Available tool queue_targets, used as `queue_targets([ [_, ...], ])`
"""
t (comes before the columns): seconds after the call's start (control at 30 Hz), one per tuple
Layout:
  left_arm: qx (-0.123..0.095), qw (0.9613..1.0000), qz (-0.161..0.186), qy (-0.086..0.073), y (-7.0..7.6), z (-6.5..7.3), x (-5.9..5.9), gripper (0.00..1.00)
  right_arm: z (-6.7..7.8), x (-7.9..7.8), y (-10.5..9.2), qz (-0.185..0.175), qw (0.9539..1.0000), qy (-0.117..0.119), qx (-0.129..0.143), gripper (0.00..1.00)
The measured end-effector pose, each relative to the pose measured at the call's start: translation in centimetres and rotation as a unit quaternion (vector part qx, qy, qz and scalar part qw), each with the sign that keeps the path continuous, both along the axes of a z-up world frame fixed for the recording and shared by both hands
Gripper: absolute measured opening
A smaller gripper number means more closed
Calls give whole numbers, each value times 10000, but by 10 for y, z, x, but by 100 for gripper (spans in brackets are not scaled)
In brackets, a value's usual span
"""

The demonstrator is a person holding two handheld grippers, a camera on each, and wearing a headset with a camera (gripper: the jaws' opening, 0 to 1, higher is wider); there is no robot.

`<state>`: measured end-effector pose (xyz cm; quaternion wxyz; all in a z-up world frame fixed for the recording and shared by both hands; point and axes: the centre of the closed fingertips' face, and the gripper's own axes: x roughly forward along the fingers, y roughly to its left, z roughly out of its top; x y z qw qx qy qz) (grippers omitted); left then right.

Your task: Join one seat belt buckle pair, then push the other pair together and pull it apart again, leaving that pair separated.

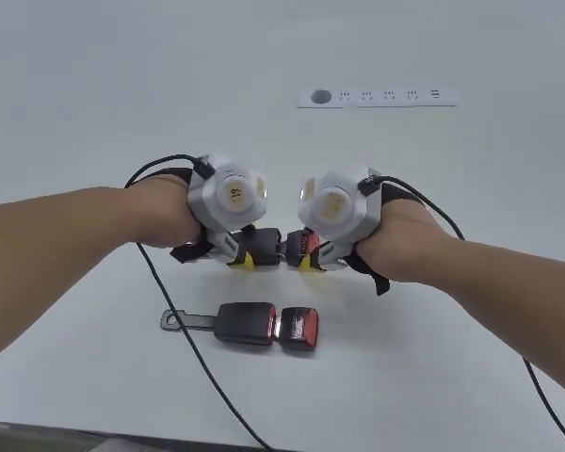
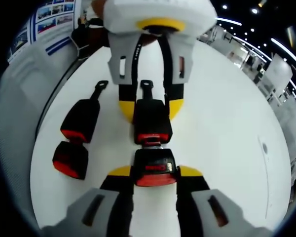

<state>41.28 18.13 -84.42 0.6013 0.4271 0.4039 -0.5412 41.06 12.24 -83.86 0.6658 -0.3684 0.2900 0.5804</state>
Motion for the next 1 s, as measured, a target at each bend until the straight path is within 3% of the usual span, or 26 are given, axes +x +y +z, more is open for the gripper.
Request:
queue_targets([
  [0.5, -8, 10000, 19, 32, -2, 2, -4, 33, -2, -4, -31, -78, 10000, 53, -24, 32],
  [1.0, -38, 10000, -34, 43, -5, 5, -9, 33, -2, -14, -89, -267, 9994, -16, -219, 33],
])
